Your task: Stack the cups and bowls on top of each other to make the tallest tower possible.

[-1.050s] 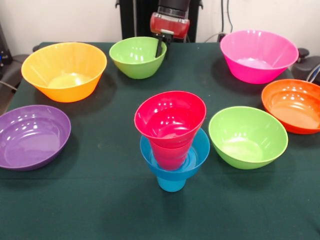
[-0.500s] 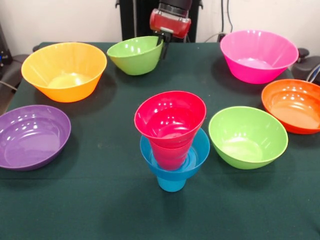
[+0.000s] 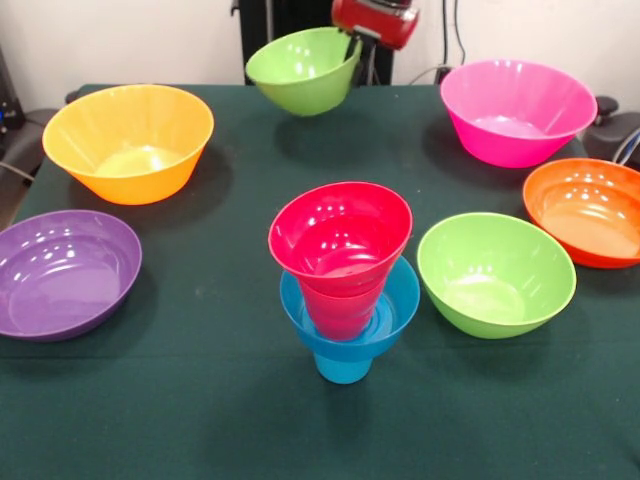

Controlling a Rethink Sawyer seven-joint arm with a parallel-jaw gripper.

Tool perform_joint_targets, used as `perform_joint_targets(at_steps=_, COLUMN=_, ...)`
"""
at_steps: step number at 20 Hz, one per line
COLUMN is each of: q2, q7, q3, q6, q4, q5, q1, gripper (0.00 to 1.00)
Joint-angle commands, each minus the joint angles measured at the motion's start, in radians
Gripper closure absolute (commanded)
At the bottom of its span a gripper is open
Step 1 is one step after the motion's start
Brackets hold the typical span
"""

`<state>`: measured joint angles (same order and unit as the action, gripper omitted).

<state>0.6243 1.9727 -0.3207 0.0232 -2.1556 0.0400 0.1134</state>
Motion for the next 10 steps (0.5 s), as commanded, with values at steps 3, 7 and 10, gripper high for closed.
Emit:
perform_joint_targets(at_steps=3, q2=0.064, q7=0.097, q3=-0.054, q6=-0.418, q4=0.299, q5=0.049, q1=0.136, gripper=1.00)
perform_joint_targets(at_steps=7, q2=0.046, q7=0.119, q3=-0.092, q6=-0.549, q4=0.400, q5=0.035, q1=0.175, gripper=1.00)
perform_joint_targets(at_steps=10, q2=0.021, q7=0.131, q3=-0.120, q6=-0.659, q4=0.498, q5=0.025, q1=0.195, gripper=1.00)
